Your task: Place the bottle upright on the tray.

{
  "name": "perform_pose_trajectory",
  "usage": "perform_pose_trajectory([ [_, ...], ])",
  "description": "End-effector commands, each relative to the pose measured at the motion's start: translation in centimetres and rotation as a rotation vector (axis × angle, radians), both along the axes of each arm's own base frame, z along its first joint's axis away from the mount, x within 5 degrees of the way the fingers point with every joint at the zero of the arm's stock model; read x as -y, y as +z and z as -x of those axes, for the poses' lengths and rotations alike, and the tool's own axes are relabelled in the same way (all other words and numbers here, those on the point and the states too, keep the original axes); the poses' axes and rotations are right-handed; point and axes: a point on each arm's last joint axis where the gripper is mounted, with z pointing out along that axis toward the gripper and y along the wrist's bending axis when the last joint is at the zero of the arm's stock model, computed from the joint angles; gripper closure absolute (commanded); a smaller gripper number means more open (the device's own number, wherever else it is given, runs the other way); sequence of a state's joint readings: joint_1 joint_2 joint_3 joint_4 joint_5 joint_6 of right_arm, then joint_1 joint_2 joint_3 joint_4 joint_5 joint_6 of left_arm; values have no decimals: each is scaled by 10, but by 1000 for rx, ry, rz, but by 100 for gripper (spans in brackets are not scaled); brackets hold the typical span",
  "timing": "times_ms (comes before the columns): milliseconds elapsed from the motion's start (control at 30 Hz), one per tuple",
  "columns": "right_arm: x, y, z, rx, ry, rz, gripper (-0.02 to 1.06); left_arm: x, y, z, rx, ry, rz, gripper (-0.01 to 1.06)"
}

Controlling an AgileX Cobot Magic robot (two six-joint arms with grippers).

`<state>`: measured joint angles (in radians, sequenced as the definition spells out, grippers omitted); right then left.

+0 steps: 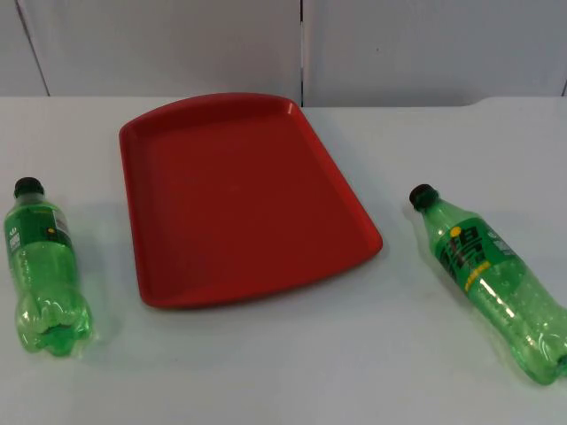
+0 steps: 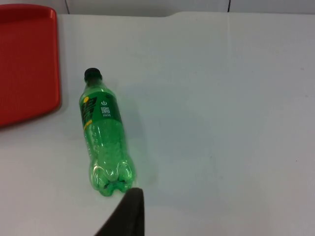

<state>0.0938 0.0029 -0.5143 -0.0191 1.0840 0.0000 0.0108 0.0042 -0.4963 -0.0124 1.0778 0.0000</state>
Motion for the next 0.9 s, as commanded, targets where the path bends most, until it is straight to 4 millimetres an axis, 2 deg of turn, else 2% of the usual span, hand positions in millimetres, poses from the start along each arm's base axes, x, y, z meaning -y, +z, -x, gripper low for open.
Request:
perform_pose_trajectory([
  [0, 0, 1, 0, 11, -6, 5, -1, 0, -1, 0, 3, -1, 1, 0],
  [867, 0, 1, 0, 11, -6, 5, -1, 0, -1, 0, 3, -1, 1, 0],
])
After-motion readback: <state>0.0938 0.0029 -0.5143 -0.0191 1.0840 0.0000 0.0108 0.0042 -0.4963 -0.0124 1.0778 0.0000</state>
